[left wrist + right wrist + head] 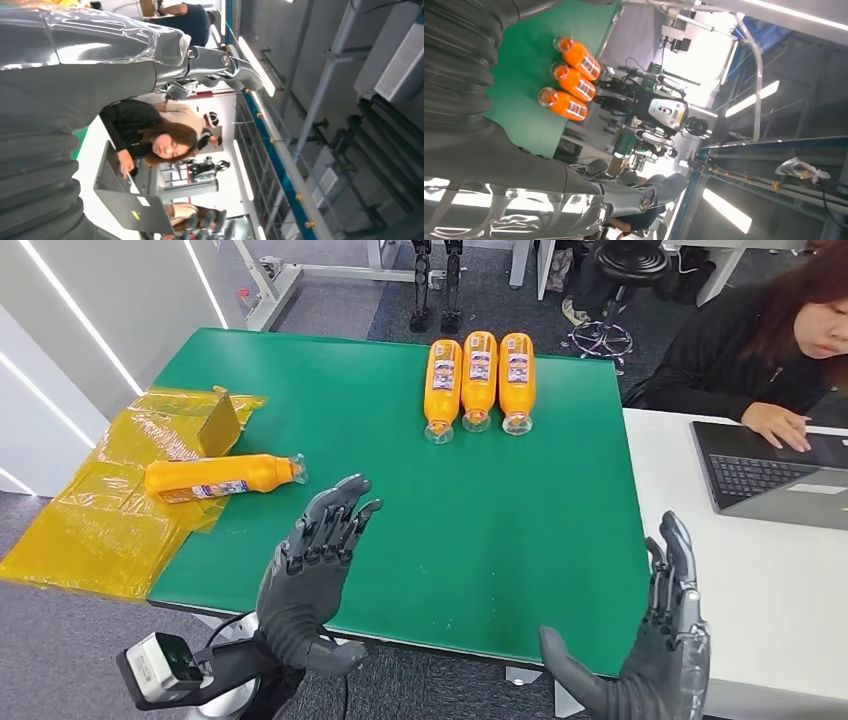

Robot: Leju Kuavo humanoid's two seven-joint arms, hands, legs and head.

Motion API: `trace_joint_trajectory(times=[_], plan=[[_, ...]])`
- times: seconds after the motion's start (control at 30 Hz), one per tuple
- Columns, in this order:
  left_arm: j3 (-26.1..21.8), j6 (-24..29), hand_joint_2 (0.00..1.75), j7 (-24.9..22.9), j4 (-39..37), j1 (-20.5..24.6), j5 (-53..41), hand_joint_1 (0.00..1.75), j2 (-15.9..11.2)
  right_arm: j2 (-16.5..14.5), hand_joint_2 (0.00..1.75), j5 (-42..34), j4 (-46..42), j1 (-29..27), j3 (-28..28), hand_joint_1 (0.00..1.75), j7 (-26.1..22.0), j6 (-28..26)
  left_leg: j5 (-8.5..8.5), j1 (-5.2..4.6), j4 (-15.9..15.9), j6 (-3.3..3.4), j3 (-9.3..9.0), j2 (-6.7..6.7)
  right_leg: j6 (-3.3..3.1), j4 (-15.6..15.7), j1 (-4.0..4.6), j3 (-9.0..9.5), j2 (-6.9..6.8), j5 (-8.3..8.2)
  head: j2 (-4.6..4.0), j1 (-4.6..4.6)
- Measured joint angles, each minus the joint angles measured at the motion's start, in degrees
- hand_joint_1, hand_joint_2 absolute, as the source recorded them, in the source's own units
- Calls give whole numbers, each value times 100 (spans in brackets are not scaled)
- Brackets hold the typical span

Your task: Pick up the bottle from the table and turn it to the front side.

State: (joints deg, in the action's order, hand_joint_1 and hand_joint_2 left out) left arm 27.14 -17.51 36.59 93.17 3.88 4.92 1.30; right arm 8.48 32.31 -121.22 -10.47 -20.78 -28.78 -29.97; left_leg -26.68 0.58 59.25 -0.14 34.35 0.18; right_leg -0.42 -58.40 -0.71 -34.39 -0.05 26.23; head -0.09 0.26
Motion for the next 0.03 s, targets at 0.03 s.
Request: trace_joint_trajectory(times=[0.03], plan=[[2,28,175,2,-18,-5,-20,0,9,-28,175,26,2,0,-42,0,4,-17,0,0,0,0,0,0,0,0,0,0,0,0,0,0]])
